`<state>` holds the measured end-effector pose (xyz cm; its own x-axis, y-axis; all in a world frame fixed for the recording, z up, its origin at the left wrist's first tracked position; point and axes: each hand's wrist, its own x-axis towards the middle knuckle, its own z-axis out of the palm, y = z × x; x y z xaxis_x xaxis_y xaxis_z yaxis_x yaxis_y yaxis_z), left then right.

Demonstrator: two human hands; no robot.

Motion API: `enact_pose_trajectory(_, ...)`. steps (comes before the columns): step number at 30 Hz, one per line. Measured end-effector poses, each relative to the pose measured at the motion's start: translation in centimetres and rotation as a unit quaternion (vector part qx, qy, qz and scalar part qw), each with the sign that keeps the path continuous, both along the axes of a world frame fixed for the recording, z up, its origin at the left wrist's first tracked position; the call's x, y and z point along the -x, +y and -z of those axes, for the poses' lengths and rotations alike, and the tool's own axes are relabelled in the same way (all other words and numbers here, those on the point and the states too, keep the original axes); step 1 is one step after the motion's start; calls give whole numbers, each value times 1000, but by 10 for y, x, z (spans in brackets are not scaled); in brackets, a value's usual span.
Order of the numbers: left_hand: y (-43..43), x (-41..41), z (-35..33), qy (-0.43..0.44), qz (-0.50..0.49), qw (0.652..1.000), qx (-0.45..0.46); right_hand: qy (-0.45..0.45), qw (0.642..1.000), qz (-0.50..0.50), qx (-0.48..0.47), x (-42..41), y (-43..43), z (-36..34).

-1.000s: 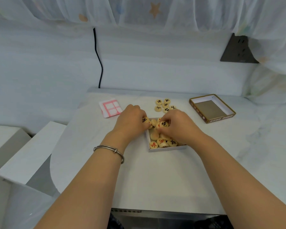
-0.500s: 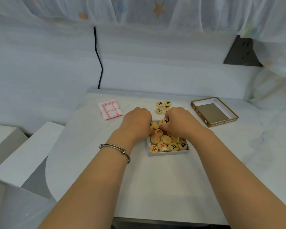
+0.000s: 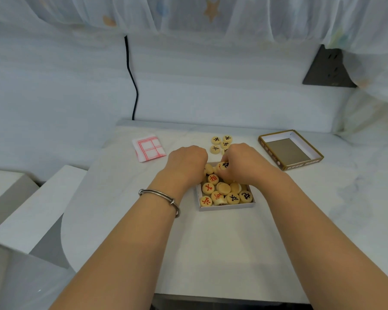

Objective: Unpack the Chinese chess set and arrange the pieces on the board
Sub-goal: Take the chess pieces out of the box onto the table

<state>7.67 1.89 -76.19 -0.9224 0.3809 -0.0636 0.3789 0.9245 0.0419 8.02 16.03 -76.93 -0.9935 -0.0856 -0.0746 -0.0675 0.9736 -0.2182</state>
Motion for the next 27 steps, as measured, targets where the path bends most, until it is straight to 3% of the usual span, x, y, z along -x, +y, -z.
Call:
enact_pose_trajectory(7, -7, 6, 3, -28, 23, 999, -31, -50, 991, -41, 117, -9, 2, -4)
enact_pose_trajectory(10, -18, 11, -1, -59, 24, 993, -98, -52, 979, -29, 194, -13, 10, -15)
enact_pose_trajectory(13, -25, 19, -8, -69, 15, 979, -191, -9, 968, 48, 247, -8, 29, -24)
enact_pose_trajectory(17, -15, 34, -4, -28, -52, 966, -250, 101, 969, 155, 163, 9, 57, -10)
enact_pose_trajectory(21, -2, 53, 0, -30, -123, 967, -223, 55, 973, 210, 82, 14, 65, 9)
enact_pose_trajectory(27, 26, 63, 16, -73, -127, 965, -219, 57, 982, 125, 130, 27, 52, 17)
